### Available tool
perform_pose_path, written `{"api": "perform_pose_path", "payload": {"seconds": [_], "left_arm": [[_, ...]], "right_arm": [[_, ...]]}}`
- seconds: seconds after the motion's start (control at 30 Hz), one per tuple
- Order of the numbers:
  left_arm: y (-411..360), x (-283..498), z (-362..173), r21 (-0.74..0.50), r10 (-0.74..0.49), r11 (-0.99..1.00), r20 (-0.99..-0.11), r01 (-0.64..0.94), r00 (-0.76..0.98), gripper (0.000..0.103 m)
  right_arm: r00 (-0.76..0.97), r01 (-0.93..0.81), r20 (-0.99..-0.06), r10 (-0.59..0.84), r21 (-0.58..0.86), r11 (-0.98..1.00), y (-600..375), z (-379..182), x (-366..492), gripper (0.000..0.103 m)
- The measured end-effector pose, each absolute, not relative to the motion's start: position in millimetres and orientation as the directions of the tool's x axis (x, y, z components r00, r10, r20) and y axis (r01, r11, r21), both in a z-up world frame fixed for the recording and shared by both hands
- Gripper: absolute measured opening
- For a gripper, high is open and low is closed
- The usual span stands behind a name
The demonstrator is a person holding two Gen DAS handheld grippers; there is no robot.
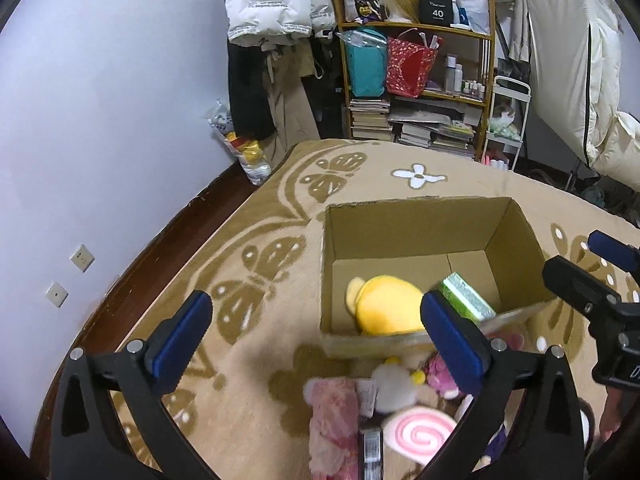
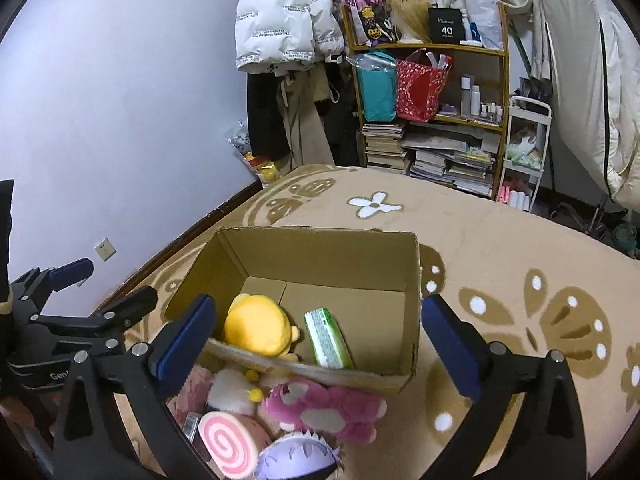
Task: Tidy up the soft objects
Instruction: 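Move the left tool to the pink tissue pack while the right tool approaches the white-haired doll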
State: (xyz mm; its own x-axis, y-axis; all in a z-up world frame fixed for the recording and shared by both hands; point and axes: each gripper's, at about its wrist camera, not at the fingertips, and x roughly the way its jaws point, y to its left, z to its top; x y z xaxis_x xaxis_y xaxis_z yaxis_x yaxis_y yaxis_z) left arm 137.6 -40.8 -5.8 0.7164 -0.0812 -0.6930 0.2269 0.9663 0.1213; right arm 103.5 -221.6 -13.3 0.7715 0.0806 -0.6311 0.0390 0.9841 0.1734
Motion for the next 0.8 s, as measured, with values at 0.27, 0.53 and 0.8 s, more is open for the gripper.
{"api": "perform_pose_path", "payload": {"seconds": [0.27, 0.53, 0.8], "left_arm": [[-17, 107, -3, 0.066, -0.088, 0.979, -0.716, 0.192, 0.693, 0.103], [1, 94, -24, 0.037, -0.065, 0.989, -0.769, 0.146, 0.636, 0.103], [13, 100, -48, 0.019, -0.06, 0.991, -0.82, 0.132, 0.569, 0.103]], "right_arm": [[0.772, 0.028, -0.629, 0.091, 0.177, 0.984, -215, -12, 71, 0.103], [0.76, 0.033, -0.643, 0.097, 0.187, 0.982, -210, -27, 47, 0.103], [0.735, 0.043, -0.671, 0.095, 0.186, 0.982, -206, -52, 34, 0.103]]}}
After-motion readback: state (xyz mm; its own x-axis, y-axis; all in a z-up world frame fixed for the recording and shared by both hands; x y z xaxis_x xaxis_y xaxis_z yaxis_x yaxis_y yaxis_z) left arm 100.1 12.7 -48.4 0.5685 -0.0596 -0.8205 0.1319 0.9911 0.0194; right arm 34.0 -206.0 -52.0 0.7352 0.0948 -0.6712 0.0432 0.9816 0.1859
